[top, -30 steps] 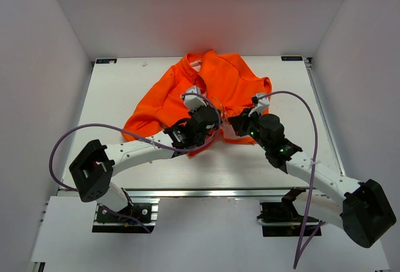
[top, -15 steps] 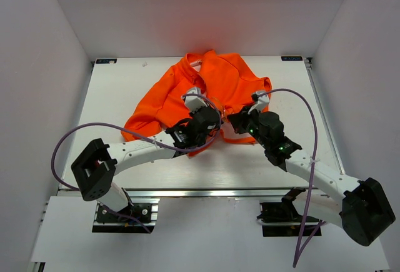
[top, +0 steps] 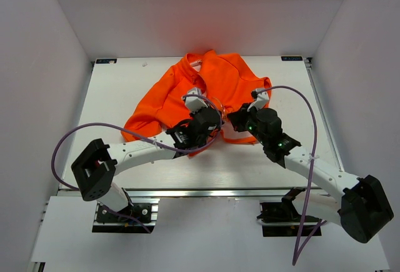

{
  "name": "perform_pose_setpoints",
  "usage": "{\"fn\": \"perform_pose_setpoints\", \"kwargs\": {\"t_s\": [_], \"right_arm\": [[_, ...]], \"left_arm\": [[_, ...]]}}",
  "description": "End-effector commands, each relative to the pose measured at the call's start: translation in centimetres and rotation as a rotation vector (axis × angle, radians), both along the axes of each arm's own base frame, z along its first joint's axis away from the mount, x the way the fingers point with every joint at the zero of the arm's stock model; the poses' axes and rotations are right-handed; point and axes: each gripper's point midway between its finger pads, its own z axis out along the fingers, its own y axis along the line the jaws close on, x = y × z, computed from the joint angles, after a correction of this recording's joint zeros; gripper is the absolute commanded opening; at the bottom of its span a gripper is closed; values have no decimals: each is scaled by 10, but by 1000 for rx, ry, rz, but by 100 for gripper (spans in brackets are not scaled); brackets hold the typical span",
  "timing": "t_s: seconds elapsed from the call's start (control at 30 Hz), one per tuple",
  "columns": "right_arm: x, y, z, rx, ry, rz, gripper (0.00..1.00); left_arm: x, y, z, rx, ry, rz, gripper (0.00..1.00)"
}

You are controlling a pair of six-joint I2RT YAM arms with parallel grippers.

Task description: Zip up the jacket

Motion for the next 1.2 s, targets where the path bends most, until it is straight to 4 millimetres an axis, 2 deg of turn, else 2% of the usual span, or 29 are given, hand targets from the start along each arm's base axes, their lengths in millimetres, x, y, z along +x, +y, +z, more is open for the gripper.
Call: {"fn": "perform_pose_setpoints", "kwargs": {"t_s": [0.0, 0.23, 0.3, 0.33, 0.47, 0.57, 0.73, 0.77, 0.83, 0.87, 0.93, 0.97, 1.13, 1.17], "right_arm": [[9, 6, 36, 75, -47, -25, 0], [12, 3, 32, 59, 13, -64, 0], [14, 3, 36, 57, 20, -76, 0], [12, 3, 34, 46, 33, -74, 0], [7, 8, 36, 21, 65, -70, 0], [4, 9, 29, -17, 94, -77, 0], [3, 5, 28, -25, 109, -98, 0], [3, 5, 28, -19, 107, -98, 0], [5, 5, 30, -9, 95, -108, 0], [7, 5, 31, -7, 91, -112, 0], [10, 5, 35, -7, 81, -118, 0], [10, 7, 37, -5, 73, -115, 0], [21, 5, 54, 41, 27, -160, 0], [23, 5, 62, 52, 12, -167, 0]], "left_arm": [[-6, -11, 16, -34, -25, -22, 0], [-8, -10, 15, 11, -37, 5, 0], [-10, -13, 18, 22, -51, 18, 0], [-10, -10, 9, 73, -40, 37, 0], [-14, -18, 3, 122, -27, 33, 0], [-16, -20, 2, 129, -20, 30, 0], [-20, -19, 10, 94, -34, 16, 0], [-22, -17, 6, 98, -32, 6, 0], [-26, -19, 11, 78, -35, -28, 0], [-30, -19, 6, 86, -32, -50, 0], [-37, -21, 13, 74, -47, -111, 0], [-40, -22, 10, 71, -54, -138, 0], [-56, -20, 13, 48, -55, -223, 0], [-57, -19, 13, 49, -58, -230, 0]]}}
